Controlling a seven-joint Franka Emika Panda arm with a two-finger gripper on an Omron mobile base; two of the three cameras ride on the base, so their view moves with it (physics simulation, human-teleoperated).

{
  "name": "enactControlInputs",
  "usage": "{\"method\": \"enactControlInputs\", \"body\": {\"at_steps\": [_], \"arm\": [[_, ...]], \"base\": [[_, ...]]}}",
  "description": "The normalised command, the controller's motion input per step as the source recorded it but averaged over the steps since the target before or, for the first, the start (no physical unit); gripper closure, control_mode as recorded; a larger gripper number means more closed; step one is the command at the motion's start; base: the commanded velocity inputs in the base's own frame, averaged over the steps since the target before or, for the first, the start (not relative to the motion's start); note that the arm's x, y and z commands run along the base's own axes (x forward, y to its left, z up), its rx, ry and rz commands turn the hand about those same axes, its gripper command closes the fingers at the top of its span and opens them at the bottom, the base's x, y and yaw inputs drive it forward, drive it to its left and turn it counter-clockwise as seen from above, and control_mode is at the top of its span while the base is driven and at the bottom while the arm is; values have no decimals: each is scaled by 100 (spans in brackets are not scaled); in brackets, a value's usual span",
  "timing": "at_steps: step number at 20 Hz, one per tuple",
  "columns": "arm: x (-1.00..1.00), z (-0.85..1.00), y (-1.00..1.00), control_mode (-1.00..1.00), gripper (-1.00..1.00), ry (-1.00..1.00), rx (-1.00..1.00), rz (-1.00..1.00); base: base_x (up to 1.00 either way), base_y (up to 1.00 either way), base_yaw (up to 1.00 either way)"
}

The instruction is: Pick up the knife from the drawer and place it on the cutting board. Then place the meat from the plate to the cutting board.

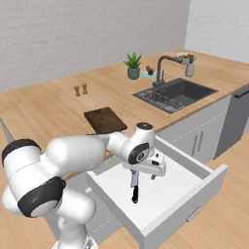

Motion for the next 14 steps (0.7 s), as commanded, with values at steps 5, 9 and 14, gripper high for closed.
{"method": "enactControlInputs", "body": {"at_steps": [5, 9, 14], "arm": [[25, -38, 17, -100, -100, 3, 3, 9], [32, -37, 13, -100, -100, 4, 1, 6], [20, -21, 0, -100, -100, 10, 0, 8]], "base": [[0, 0, 0], [0, 0, 0], [0, 0, 0]]}}
